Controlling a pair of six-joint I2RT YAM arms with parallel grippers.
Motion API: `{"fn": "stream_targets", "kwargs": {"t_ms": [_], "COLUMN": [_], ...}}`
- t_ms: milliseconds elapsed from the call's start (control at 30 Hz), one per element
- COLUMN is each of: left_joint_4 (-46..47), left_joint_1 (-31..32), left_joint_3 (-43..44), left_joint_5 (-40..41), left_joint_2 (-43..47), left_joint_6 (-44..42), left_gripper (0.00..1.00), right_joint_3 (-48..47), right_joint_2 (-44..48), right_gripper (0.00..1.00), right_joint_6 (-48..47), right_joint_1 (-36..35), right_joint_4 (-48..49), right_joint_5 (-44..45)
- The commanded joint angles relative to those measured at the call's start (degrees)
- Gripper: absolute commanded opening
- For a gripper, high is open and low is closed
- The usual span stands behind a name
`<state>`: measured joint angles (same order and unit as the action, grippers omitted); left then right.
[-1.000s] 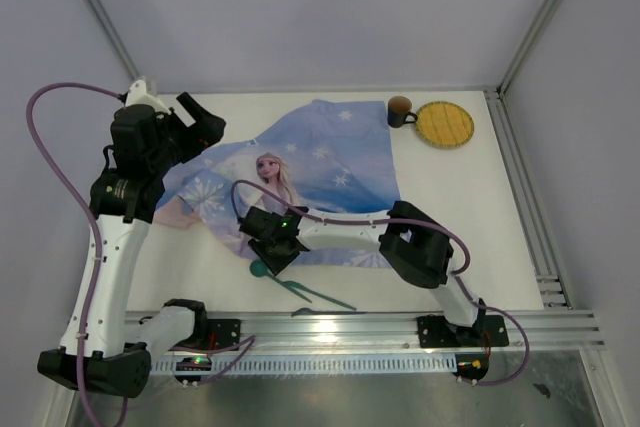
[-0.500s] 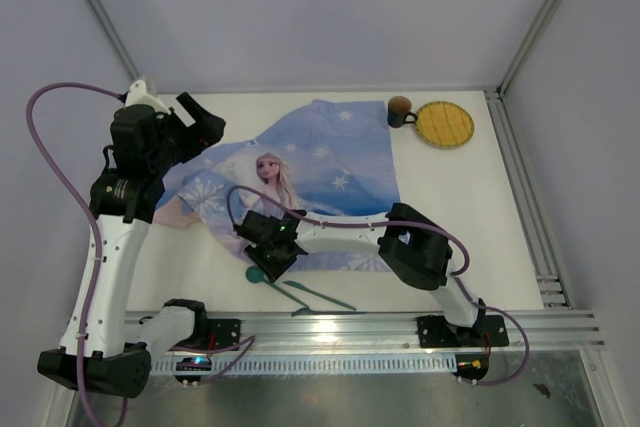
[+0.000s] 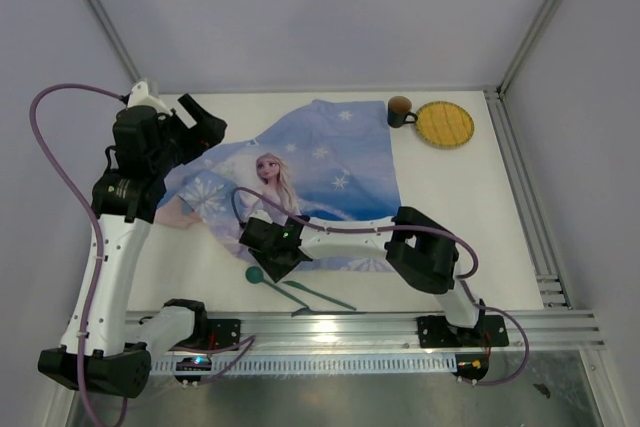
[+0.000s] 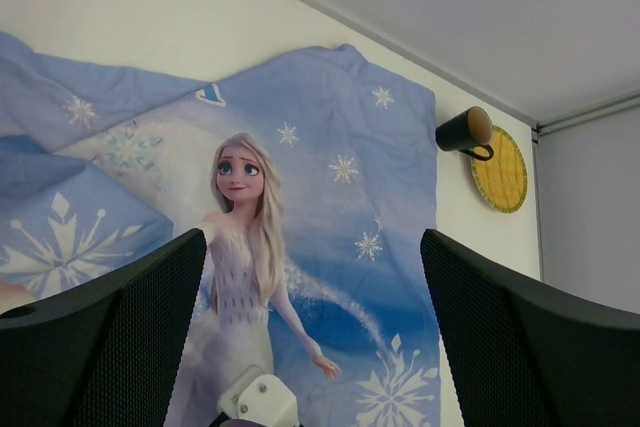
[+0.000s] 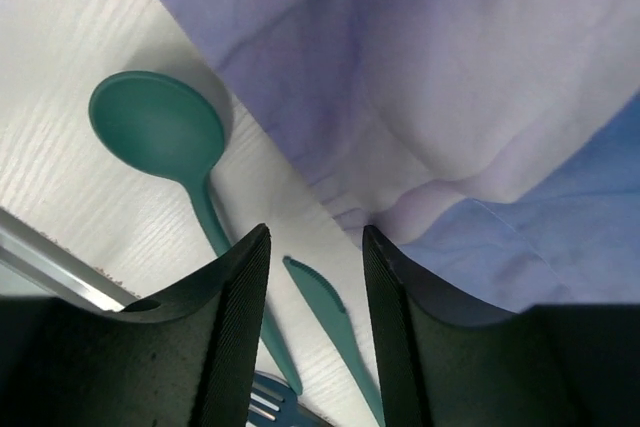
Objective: Set the dinner table for one person
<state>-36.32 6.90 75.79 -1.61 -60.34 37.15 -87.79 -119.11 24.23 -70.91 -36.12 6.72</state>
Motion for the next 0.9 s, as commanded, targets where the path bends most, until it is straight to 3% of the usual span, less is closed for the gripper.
{"fn": "stream_targets", "kwargs": {"t_ms": [0,200,500,867], "left_joint_4": [2.65,2.21,1.78,1.25], "left_joint_1": [0.05,0.05,0.05,0.05], "left_joint_3": [-0.12,0.24,0.32,0.06], "left_joint_5": [-1.38,-1.12,-0.77,-0.41], "left_joint_2": [1.10,1.36,1.80,2.24], "left_joint_6": [0.03,-0.14,-0.23,-0.76], "left_gripper": [0.91,0.91,0.91,0.91], "right_joint_3": [0.07,0.34,1.66,0.69], "right_joint_2": [5.03,5.29,4.50,1.43], "right_gripper": [0.48,0.49,0.49,0.49], "right_joint_6": [2.40,1.00,-2.25,-1.90], "right_joint_1": [-0.28,-0.98,-1.86,-2.12], "right_joint_4": [0.79,2.45,10.28,10.54], "right_joint_5": [8.38,6.82,-12.34,-14.54]}}
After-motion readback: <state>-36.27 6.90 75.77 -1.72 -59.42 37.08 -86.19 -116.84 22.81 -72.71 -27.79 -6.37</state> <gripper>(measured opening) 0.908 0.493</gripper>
